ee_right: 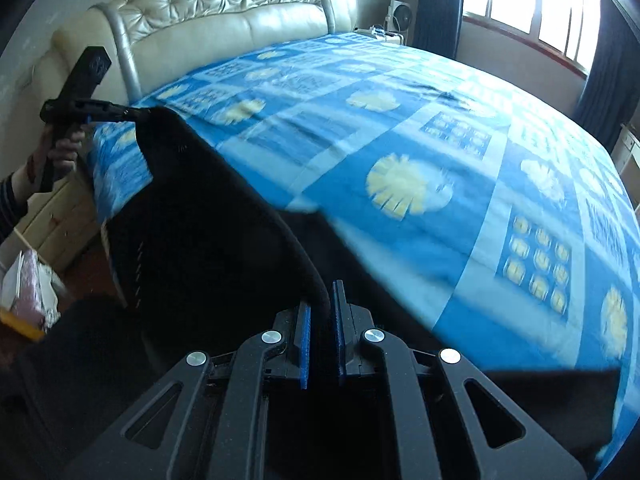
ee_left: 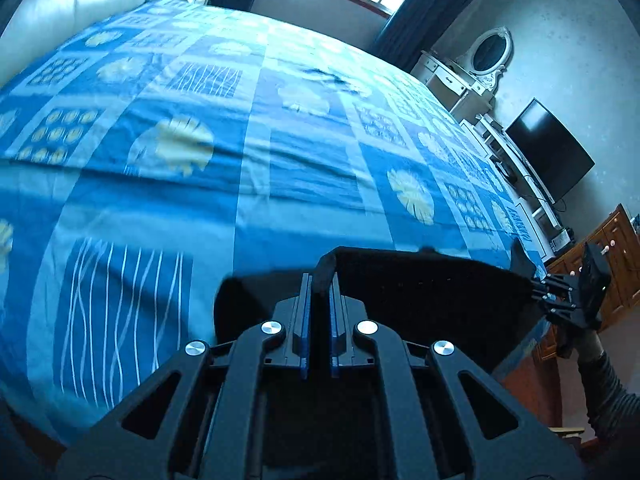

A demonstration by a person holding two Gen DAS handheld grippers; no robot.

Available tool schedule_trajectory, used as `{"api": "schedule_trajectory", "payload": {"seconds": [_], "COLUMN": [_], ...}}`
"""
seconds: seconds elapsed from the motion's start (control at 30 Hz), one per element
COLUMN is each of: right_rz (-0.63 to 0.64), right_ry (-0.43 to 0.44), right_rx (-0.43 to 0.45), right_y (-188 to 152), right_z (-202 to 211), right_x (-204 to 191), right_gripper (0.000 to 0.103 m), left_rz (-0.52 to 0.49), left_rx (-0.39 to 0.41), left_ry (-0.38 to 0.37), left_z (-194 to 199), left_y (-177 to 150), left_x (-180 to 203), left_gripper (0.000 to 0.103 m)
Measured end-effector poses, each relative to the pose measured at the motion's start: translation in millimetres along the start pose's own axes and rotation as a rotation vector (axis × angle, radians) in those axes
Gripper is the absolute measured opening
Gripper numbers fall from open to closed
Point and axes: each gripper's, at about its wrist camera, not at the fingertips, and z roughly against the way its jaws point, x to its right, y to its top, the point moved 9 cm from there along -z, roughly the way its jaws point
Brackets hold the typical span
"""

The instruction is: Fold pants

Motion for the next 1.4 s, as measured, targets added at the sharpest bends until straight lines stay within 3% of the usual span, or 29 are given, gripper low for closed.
{"api": "schedule_trajectory", "payload": {"seconds": [0.27,0.33,0.43,0.47,0.53,0.6,0.77,0.87,1.07,1.4], "right_rz": [-0.020,-0.024,-0.083,-0.117,-0.186,-0.308,-0.689,-0.814,-0.951,-1.126], "right_ry": [0.001,-0.015,-0.005,0.011,0.041,0.115,0.326,0.388,0.440,0.524], "right_rx": [-0.089,-0.089,-0.076,-0.073,-0.055,-0.019,0.050,0.065,0.055,0.109], "right_y": [-74.0,-82.2,-83.3,-83.0,-84.1,-85.6,-94.3,-102.2,-118.4,-123.6], "right_z": [-29.1,-33.5,-28.1,-23.0,-12.7,-1.6,6.0,7.3,-4.3,-14.9], "right_x": [-42.7,-44.9,-43.0,-42.3,-40.2,-34.8,-12.2,-5.8,-2.5,14.1], "right_gripper": [0.010,0.012,0.019,0.023,0.047,0.053,0.055,0.055,0.056,0.059], "left_rz": [0.113,0.125,0.219,0.250,0.318,0.366,0.465,0.550,0.557,0.602], "left_rx": [-0.096,-0.128,-0.147,-0.133,-0.113,-0.096,-0.077,-0.075,-0.024,-0.041], "left_ry": [0.028,0.048,0.029,0.022,0.004,-0.006,-0.002,-0.010,-0.028,0.022], "left_z": [-9.4,-18.4,-23.6,-21.4,-14.3,-9.0,-12.6,-7.9,2.4,-28.5], "left_y": [-97.9,-113.4,-132.5,-135.7,-140.7,-145.1,-146.0,-149.4,-143.8,-134.0], "left_x": [-23.8,-29.0,-37.3,-39.9,-42.1,-39.3,-35.6,-38.5,-36.1,-40.6], "left_gripper": [0.007,0.009,0.017,0.022,0.028,0.032,0.033,0.033,0.044,0.050]}}
